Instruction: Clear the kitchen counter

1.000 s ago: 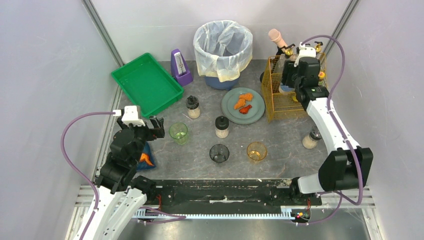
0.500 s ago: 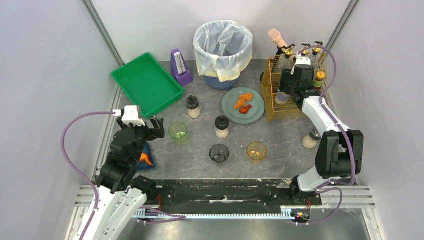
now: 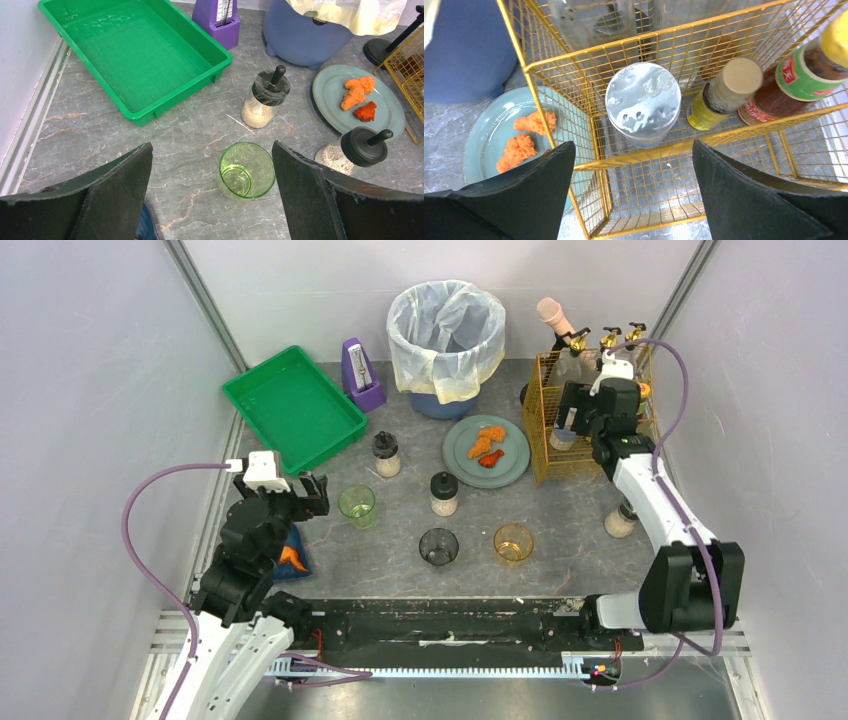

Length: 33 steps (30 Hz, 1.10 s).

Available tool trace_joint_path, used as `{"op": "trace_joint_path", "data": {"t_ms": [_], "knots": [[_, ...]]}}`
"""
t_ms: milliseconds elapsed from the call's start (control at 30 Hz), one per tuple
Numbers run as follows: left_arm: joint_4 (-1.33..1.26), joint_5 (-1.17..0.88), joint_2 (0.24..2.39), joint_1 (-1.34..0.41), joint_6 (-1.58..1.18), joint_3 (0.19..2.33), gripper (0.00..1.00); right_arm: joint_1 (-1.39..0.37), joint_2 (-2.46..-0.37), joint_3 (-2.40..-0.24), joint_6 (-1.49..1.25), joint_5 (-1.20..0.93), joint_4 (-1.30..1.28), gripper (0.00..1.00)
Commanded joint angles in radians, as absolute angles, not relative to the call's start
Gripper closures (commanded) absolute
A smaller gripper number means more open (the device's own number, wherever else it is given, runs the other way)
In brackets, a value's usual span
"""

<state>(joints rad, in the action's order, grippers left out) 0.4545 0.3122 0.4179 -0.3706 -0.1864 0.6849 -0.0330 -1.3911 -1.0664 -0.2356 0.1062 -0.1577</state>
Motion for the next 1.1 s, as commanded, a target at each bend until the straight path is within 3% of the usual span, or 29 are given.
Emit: {"op": "trace_joint_path", "data": {"t_ms": [0,167,567,1067], "knots": [[0.418,0.306,0.413,-0.365,-0.176,0.692,0.06,-0.072,-1.27,-1.034,-0.232,0.12,-0.147,0.09],[0.418,0.304,0.409,-0.364,-0.178,0.693,0.06,-0.17,-1.178,-1.002,-0.2,0.126,-0.15,0.02],[0.418,0.302,0.423,-0.363,-0.179,0.693,0.06,-0.427,-1.101,-0.827,-0.174,-0.077,-0.031,0.02],[0.417,0.302,0.445,-0.362,-0.179,0.69,0.06,-0.736,-1.332,-0.854,-0.099,-0.025,-0.008,0.02]]}}
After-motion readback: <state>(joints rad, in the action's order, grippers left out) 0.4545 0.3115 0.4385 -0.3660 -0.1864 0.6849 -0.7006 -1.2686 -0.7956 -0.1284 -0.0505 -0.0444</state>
